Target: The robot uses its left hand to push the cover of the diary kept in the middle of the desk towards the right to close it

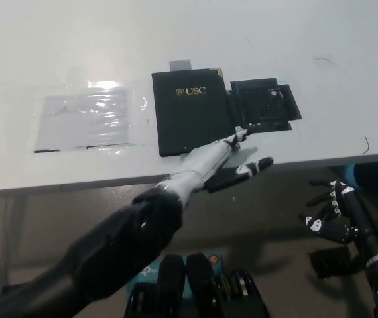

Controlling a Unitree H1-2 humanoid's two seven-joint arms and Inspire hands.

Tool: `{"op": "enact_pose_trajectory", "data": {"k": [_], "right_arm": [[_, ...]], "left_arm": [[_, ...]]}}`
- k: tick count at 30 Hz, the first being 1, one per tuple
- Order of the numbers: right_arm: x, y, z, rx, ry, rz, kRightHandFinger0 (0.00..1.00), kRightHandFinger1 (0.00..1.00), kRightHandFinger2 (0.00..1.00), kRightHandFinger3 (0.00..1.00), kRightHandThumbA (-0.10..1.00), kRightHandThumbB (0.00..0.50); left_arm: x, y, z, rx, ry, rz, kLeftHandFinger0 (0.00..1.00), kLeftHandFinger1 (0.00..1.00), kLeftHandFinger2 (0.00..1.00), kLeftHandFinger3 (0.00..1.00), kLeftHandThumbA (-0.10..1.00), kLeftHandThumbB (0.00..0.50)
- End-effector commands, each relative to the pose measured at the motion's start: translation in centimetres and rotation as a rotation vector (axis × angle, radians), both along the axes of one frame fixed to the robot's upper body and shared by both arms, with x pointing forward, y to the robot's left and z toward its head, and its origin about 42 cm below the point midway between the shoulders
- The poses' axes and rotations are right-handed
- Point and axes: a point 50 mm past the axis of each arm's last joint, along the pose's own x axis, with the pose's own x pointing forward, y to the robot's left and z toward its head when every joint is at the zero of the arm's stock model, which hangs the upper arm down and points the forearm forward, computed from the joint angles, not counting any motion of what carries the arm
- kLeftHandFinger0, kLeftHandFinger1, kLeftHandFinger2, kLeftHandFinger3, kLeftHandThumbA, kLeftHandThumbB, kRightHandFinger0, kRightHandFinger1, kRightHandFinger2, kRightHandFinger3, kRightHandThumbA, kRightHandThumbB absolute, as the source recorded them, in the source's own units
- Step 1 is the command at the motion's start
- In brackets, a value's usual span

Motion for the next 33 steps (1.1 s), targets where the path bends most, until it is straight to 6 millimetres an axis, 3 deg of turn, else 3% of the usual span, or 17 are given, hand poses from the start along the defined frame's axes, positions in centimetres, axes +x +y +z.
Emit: {"op": "enact_pose_trajectory", "data": {"k": [1,2,3,5,7,8,10,13,16,18,22,23,24,26,29,31,33], "right_arm": [[1.0,-0.1,2.8,0.005,-0.078,0.026,0.28,0.34,0.45,0.74,0.8,0.076],[1.0,-0.1,2.7,0.0,-0.077,0.023,0.29,0.35,0.46,0.74,0.8,0.075],[1.0,-0.2,2.8,0.002,-0.079,0.019,0.29,0.35,0.46,0.74,0.8,0.075],[1.1,-0.3,2.7,0.007,-0.08,0.014,0.29,0.36,0.47,0.74,0.8,0.088],[1.3,-0.4,2.7,0.009,-0.088,0.011,0.28,0.35,0.46,0.73,0.8,0.075],[1.4,-0.5,2.7,0.014,-0.089,0.01,0.29,0.35,0.45,0.72,0.8,0.082],[1.4,-0.7,2.7,0.024,-0.087,0.002,0.3,0.37,0.47,0.73,0.8,0.072],[1.3,-0.8,2.6,0.031,-0.078,-0.006,0.3,0.37,0.47,0.73,0.81,0.094],[1.3,-0.7,2.7,-0.006,-0.088,-0.008,0.29,0.37,0.47,0.73,0.84,0.098],[1.3,-0.7,2.7,0.001,-0.088,-0.012,0.28,0.37,0.46,0.72,0.83,0.094],[1.6,-0.7,2.8,-0.001,-0.078,-0.017,0.29,0.37,0.47,0.72,0.83,0.109],[1.6,-0.7,2.9,-0.002,-0.077,-0.017,0.29,0.37,0.47,0.72,0.84,0.109],[1.7,-0.7,3.0,-0.006,-0.083,-0.012,0.3,0.38,0.46,0.72,0.85,0.118],[1.7,-0.8,3.0,-0.008,-0.087,-0.008,0.3,0.38,0.46,0.72,0.85,0.114],[1.5,-0.8,2.9,-0.021,-0.09,-0.003,0.28,0.37,0.46,0.71,0.85,0.109],[1.5,-0.8,2.9,-0.024,-0.086,-0.002,0.28,0.37,0.46,0.71,0.84,0.108],[1.5,-0.9,2.9,-0.022,-0.085,-0.004,0.28,0.37,0.46,0.71,0.84,0.108]], "left_arm": [[-7.8,5.4,7.8,-0.149,-0.335,-0.01,1.0,1.0,1.0,1.0,1.0,0.198],[-9.4,6.8,7.9,-0.215,-0.318,0.013,1.0,1.0,1.0,1.0,1.0,0.223],[-9.3,6.7,8.1,-0.213,-0.318,0.01,1.0,1.0,1.0,1.0,1.0,0.229],[-12.1,10.1,8.1,-0.36,-0.318,0.071,1.0,1.0,1.0,1.0,1.0,0.2],[-13.0,11.6,8.0,-0.418,-0.327,0.1,1.0,1.0,1.0,1.0,1.0,0.147],[-13.9,13.3,7.3,-0.51,-0.308,0.133,0.99,1.0,1.0,1.0,1.0,0.065],[-15.1,16.4,5.7,-0.633,-0.25,0.218,1.0,1.0,1.0,1.0,1.0,0.123],[-15.9,18.7,4.2,-0.703,-0.203,0.275,1.0,1.0,0.99,1.0,1.0,0.128],[-17.5,21.3,1.3,-0.729,-0.101,0.389,1.0,1.0,1.0,1.0,1.0,0.24],[-18.0,21.8,0.3,-0.755,-0.083,0.409,1.0,1.0,1.0,1.0,1.0,0.195],[-19.5,24.4,-4.4,-0.794,-0.024,0.532,0.9,0.97,0.97,1.0,1.0,0.265],[-19.5,24.5,-4.7,-0.8,-0.02,0.542,0.88,0.96,0.96,1.0,1.0,0.268],[-19.5,25.6,-6.8,-0.836,0.015,0.592,0.85,0.93,0.94,1.0,1.0,0.312],[-19.6,25.9,-7.6,-0.836,0.022,0.616,0.83,0.91,0.93,1.0,1.0,0.33],[-20.2,27.3,-11.3,-0.876,0.076,0.717,0.75,0.86,0.89,0.96,1.0,0.369],[-20.7,27.5,-12.5,-0.865,0.101,0.759,0.74,0.85,0.89,0.95,1.0,0.417],[-20.7,27.5,-12.8,-0.868,0.101,0.758,0.75,0.84,0.88,0.95,1.0,0.4]]}}
